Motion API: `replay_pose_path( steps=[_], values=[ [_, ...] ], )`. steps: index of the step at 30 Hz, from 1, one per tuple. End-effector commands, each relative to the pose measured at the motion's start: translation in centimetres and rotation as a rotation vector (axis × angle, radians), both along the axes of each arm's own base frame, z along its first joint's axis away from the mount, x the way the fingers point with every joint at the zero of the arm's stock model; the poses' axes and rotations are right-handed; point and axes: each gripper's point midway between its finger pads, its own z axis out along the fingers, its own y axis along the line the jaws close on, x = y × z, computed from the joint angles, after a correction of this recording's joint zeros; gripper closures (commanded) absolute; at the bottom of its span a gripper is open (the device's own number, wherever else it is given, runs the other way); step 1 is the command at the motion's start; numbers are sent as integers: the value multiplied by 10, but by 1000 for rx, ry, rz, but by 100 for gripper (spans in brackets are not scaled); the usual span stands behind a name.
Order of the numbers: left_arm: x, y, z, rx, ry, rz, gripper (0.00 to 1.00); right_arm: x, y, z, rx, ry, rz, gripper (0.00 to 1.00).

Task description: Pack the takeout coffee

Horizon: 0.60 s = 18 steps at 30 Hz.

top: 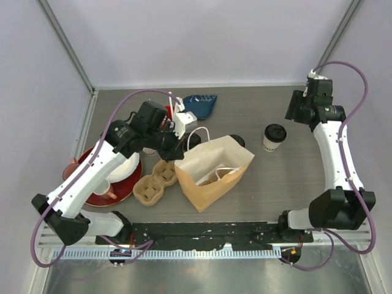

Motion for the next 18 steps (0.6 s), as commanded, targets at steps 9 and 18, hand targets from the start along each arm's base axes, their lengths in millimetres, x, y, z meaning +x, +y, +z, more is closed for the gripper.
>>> replay_pose_path(
  steps=[9, 18],
  values=[
    [1, -16, 10, -46, 20, -54, 100, 22, 3, -58, 16, 81, 71, 56],
    [-1, -16, 9, -50, 27, -60, 100, 27, -3, -92, 15, 179, 58, 64]
  ],
)
